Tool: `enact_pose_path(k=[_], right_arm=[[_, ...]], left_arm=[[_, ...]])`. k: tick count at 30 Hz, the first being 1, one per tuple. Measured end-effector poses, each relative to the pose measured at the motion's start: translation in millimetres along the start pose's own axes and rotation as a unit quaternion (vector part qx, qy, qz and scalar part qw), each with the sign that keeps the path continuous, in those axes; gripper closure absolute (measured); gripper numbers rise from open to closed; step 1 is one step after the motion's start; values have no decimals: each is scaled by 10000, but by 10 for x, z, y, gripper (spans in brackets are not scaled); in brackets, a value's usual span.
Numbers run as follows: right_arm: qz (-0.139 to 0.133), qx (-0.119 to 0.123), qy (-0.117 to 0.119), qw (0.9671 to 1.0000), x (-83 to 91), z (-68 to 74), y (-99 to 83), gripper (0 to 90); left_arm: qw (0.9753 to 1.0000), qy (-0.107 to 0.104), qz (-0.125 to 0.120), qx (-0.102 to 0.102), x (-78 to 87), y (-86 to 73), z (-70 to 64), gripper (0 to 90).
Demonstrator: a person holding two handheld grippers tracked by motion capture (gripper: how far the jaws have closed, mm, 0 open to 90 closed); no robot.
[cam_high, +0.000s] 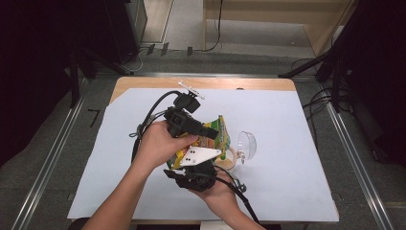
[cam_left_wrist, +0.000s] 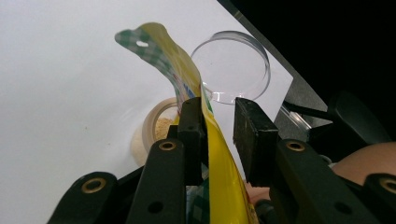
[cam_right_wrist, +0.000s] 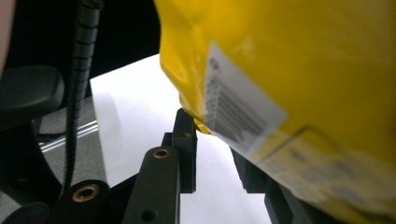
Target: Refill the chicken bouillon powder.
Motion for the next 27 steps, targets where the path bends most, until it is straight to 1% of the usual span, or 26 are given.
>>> enact_pose_path(k=[4, 8, 12, 17, 22, 24, 27], right_arm=[[-22, -8, 54, 10000, 19, 27, 47, 731], [-28, -65, 104, 9999, 17, 50, 53, 731], [-30, -82, 128, 9999, 21, 58, 56, 731], [-40, -95, 136, 9999, 23, 67, 61, 732], [-32, -14, 83, 10000, 22, 48, 54, 734], [-20, -50, 111, 9999, 20, 52, 51, 734], [-24, -76, 135, 9999, 19, 62, 53, 733]], left_arm=[[10000, -34, -76, 26, 21, 14, 19, 738], [10000, 1, -36, 10, 12, 6, 29, 738], [10000, 11, -53, 19, 7, 10, 32, 738], [10000, 14, -42, 8, 8, 7, 30, 738], [10000, 36, -58, 7, 11, 9, 19, 738], [10000, 16, -41, 0, 5, 7, 26, 738], [10000, 45, -38, 6, 0, 5, 37, 738]])
Point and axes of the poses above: each handheld gripper's, and its own axes: x roughly backward along the jaws, y roughly out of its top, z roughly to its left, the point moved 7 cm from there along -x, roughly forward along the jaws, and after that the axes turned 6 degrees about -z, right-handed, at the moved point
